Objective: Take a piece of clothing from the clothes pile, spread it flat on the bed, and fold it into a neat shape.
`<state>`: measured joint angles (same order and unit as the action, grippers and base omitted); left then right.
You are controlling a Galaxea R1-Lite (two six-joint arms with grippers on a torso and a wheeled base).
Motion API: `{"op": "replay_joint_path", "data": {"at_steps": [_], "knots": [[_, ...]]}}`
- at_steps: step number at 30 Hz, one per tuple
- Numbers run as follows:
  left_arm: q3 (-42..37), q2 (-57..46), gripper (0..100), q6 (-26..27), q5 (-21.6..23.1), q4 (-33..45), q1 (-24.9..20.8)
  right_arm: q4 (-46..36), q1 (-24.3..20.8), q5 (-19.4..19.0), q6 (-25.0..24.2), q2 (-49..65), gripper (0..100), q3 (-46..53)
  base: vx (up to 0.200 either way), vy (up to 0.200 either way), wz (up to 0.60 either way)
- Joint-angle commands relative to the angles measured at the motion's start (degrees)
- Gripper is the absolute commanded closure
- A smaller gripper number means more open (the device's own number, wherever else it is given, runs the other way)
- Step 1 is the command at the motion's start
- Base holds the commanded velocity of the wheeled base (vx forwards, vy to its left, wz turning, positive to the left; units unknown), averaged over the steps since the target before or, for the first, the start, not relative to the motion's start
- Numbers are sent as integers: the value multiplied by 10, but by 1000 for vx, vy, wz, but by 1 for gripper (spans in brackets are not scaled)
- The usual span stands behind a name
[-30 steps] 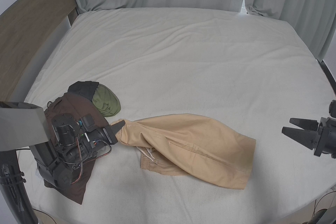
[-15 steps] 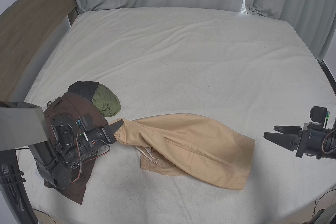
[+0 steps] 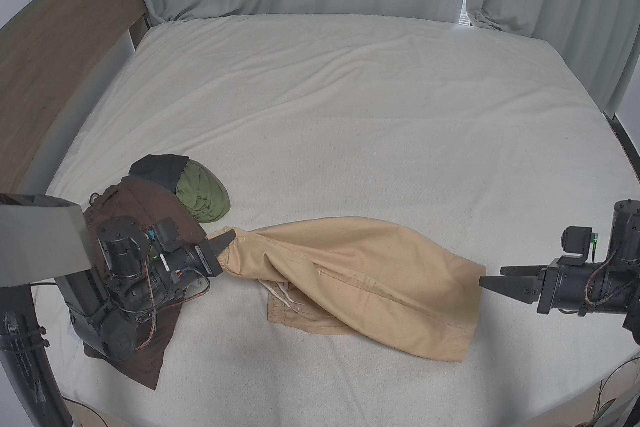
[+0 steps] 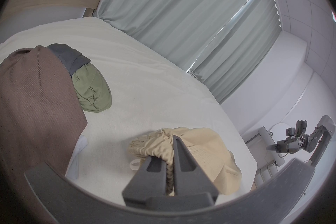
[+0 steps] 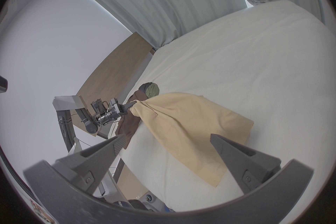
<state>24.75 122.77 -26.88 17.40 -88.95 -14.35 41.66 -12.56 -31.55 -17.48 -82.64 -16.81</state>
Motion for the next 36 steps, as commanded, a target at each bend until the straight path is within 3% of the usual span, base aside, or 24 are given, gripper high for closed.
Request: {"op": "replay_joint_path", "data": {"at_steps": [1, 9, 36], "knots": [[-2, -1, 100, 0, 0, -2, -1, 2, 17, -15, 1, -29, 0, 8, 0, 0, 0], [-2, 0, 100, 0, 0, -2, -2, 4, 23, -24, 3, -71, 0, 23, 0, 0, 0], [-2, 2, 100, 1, 0, -2, -3, 178, 45, -20, 8, -256, 0, 82, 0, 0, 0]]}}
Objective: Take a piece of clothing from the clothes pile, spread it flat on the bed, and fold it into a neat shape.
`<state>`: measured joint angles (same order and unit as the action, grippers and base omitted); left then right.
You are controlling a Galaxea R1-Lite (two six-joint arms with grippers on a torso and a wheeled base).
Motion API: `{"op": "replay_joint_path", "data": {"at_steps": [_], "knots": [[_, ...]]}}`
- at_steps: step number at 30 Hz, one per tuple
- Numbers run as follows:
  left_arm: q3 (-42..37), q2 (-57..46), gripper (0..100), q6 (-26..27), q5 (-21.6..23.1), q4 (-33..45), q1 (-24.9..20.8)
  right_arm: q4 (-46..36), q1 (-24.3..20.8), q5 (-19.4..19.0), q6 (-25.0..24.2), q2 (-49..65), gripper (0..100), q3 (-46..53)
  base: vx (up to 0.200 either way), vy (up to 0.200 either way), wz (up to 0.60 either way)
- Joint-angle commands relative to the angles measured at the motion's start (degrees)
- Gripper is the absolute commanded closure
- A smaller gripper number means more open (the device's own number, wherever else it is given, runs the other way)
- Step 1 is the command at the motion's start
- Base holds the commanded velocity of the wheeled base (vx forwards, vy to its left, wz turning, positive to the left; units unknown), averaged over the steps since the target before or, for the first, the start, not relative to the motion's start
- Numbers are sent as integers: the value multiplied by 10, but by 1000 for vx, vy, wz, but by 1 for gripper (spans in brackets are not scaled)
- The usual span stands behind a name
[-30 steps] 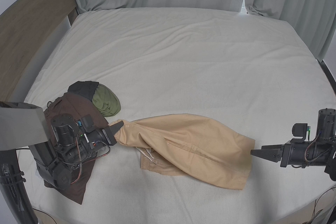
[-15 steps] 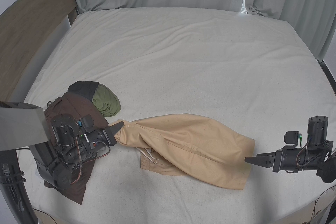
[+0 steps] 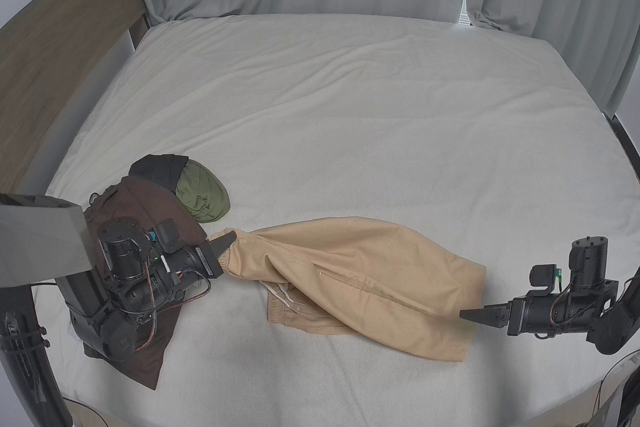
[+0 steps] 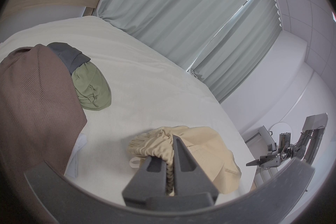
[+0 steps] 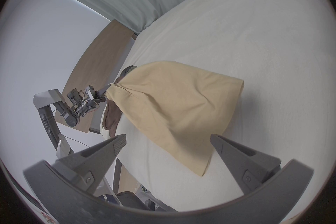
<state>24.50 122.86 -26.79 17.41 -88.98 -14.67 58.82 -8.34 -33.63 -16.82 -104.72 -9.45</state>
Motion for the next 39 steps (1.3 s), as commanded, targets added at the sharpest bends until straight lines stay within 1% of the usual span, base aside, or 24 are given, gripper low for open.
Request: {"op": "replay_joint_path", "data": {"at_steps": [1, 17, 19, 22, 23, 26, 31, 32, 33, 39], "knots": [[0, 1, 100, 0, 0, -1, 0, 8, 3, 1, 1, -39, 0, 10, 0, 0, 0], [-1, 4, 100, -1, 0, -1, -1, 9, 3, -1, 1, -85, 0, 8, 0, 0, 0], [-1, 4, 100, -1, 0, -1, -1, 21, 3, -1, -1, -95, 0, 8, 0, 0, 0], [-1, 3, 100, 0, 0, -1, -1, 52, 2, -1, -3, -117, 0, 12, 0, 0, 0], [-1, 4, 100, -1, 0, -1, -1, 82, 1, -1, -4, -141, 0, 14, 0, 0, 0], [-1, 4, 100, -1, 0, -1, -1, 134, -1, -1, -5, -174, 0, 26, 0, 0, 0], [-1, 4, 100, -1, 0, -1, -1, 271, -8, -1, -11, -232, 0, 63, 0, 0, 0], [-1, 4, 100, 0, 0, -1, -1, 288, -9, -1, -15, -234, 0, 67, 0, 0, 0], [-1, 4, 100, 0, 0, -1, -1, 300, -13, -1, -22, -234, 0, 75, 0, 0, 0], [-1, 5, 100, -1, 0, -1, -1, 292, -45, -2, -55, -183, 0, 85, 0, 0, 0]]}}
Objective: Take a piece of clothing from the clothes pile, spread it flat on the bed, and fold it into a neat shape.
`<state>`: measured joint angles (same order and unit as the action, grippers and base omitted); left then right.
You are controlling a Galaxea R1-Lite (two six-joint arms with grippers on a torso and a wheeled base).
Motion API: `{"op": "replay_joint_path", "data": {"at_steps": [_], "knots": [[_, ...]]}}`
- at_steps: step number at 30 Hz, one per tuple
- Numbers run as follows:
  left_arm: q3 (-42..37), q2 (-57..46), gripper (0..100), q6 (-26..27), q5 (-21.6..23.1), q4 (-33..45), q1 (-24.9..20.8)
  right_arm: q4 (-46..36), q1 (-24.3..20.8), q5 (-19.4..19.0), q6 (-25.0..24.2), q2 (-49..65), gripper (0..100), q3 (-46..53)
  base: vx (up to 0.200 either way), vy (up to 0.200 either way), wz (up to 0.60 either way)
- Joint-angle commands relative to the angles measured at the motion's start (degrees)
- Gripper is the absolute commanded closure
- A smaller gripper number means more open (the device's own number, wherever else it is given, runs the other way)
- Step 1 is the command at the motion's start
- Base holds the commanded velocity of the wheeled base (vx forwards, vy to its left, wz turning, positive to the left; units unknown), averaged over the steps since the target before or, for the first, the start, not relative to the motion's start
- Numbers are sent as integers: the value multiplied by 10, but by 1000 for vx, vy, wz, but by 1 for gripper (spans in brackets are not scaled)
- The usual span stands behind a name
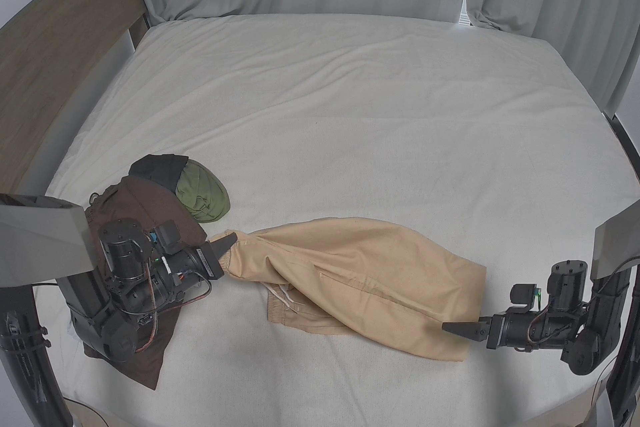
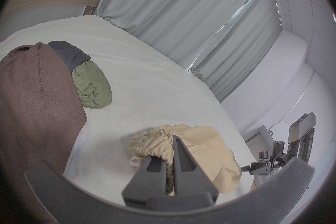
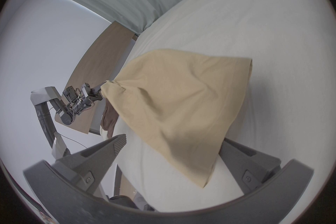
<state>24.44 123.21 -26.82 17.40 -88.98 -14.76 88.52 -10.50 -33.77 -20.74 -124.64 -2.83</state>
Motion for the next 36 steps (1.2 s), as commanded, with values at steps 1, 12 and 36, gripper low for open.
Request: {"op": "replay_joint_path", "data": {"at_steps": [1, 12, 36], "knots": [[0, 0, 100, 0, 0, -1, 0, -4, -25, -1, -17, 18, 0, 19, 0, 0, 0], [1, 0, 100, 0, 0, -1, 0, -3, -55, -22, -26, 39, 0, 27, 0, 0, 0], [1, 4, 100, -1, 0, -1, 0, -2, -43, -66, -7, 30, 100, 4, 0, 0, 0]]}}
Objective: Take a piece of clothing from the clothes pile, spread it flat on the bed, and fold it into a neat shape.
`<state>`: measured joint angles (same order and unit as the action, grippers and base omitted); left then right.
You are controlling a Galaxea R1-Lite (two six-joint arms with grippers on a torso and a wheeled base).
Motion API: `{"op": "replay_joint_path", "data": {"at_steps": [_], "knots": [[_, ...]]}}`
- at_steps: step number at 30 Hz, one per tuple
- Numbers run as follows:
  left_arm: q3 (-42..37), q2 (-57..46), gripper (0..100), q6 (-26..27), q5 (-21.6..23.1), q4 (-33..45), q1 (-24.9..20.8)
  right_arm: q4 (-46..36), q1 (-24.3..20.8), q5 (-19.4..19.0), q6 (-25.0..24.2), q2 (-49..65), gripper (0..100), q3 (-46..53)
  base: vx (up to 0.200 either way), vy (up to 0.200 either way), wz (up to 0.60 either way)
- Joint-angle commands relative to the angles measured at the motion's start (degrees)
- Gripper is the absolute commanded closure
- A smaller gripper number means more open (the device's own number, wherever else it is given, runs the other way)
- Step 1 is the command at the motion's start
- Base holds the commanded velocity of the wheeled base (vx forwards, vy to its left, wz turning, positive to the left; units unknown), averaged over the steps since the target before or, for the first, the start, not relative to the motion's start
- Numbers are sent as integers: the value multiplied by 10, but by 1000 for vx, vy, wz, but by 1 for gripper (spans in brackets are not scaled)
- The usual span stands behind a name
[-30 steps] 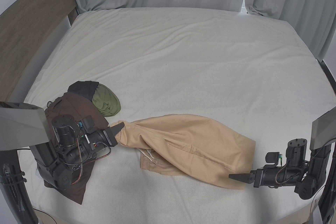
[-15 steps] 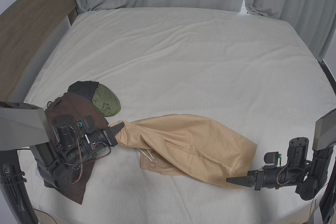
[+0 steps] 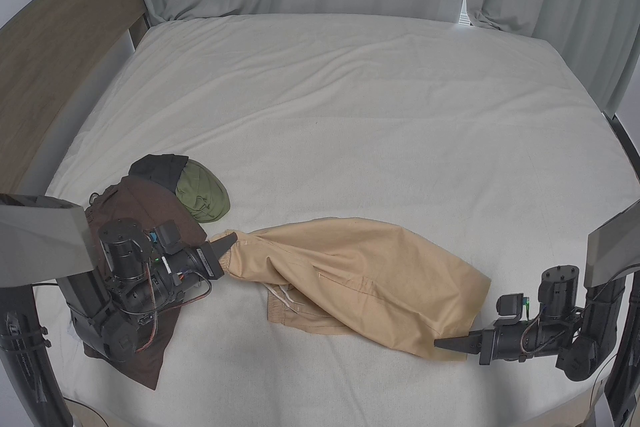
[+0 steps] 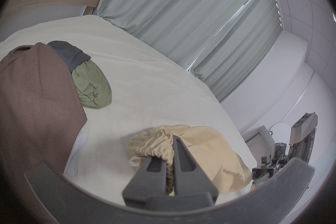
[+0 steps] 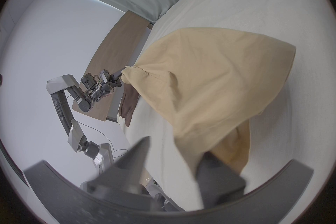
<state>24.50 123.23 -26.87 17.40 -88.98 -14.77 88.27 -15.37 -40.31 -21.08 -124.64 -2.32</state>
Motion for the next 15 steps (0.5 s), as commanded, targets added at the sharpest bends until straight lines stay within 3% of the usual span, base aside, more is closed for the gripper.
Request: {"op": "replay_joint_path", "data": {"at_steps": [1, 10, 15], "knots": [[2, 4, 100, 0, 0, -1, 0, 1, 12, -1, -5, 41, 100, -3, 0, 0, 0], [4, 8, 100, 0, 0, -1, 1, 0, 99, -6, -44, 92, 100, -50, 0, 0, 0], [4, 9, 100, 0, 0, -1, 1, 0, 106, -16, -69, 89, 100, -60, 0, 0, 0]]}}
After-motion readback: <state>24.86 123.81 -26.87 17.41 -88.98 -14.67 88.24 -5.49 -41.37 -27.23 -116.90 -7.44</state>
